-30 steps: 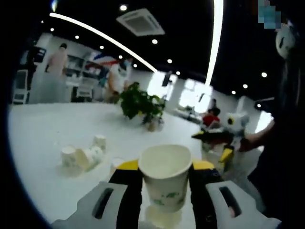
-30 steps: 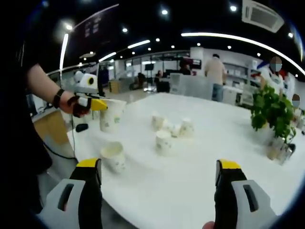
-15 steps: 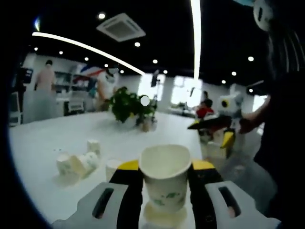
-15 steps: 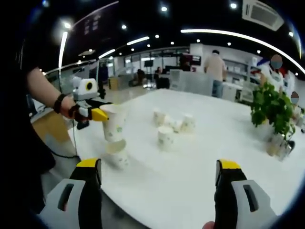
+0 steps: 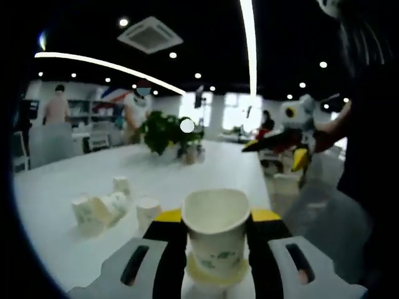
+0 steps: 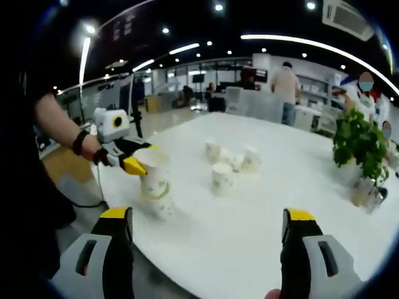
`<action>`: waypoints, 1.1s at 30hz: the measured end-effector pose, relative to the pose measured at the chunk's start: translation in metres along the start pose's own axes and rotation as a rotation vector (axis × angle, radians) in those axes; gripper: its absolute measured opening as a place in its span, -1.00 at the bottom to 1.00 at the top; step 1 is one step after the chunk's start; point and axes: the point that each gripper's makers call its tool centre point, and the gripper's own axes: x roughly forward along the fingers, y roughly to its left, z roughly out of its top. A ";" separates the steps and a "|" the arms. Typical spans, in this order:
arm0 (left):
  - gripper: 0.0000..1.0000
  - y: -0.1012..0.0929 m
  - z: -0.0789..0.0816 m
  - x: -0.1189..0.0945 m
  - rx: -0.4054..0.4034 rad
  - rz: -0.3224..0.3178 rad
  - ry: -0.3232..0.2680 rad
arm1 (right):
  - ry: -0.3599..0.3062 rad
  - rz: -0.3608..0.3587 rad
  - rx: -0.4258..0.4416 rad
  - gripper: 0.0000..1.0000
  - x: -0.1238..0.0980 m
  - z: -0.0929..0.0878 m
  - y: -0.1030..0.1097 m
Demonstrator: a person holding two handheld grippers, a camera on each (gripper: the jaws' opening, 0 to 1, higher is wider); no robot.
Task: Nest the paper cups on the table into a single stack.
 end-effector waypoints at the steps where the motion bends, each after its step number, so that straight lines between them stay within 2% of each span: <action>1: -0.28 0.003 -0.004 -0.001 0.006 0.008 0.001 | 0.002 0.000 -0.003 0.95 0.000 0.000 0.001; 7: -0.27 0.017 -0.028 -0.002 0.005 0.054 0.016 | 0.020 0.000 -0.001 0.95 -0.001 -0.003 0.003; 11: -0.27 0.021 -0.037 -0.001 0.017 0.073 0.027 | 0.027 0.002 0.000 0.96 -0.001 -0.004 0.007; 13: -0.26 0.024 -0.046 -0.001 0.010 0.077 0.059 | 0.034 0.008 -0.006 0.96 0.000 -0.005 0.012; 18: -0.20 0.029 -0.052 -0.003 0.015 0.099 0.086 | 0.035 0.014 -0.013 0.96 0.001 -0.005 0.015; 22: -0.14 0.033 -0.067 -0.005 0.005 0.113 0.150 | 0.035 0.019 -0.010 0.96 0.003 -0.005 0.017; 25: -0.11 0.031 -0.066 -0.005 -0.013 0.117 0.154 | 0.034 0.020 -0.010 0.96 0.003 -0.005 0.017; 28: -0.07 0.030 -0.071 -0.008 -0.022 0.124 0.183 | 0.030 0.018 -0.008 0.96 0.003 -0.004 0.015; 33: 0.09 0.028 -0.074 -0.012 -0.028 0.134 0.206 | 0.024 0.018 -0.001 0.96 0.003 -0.003 0.014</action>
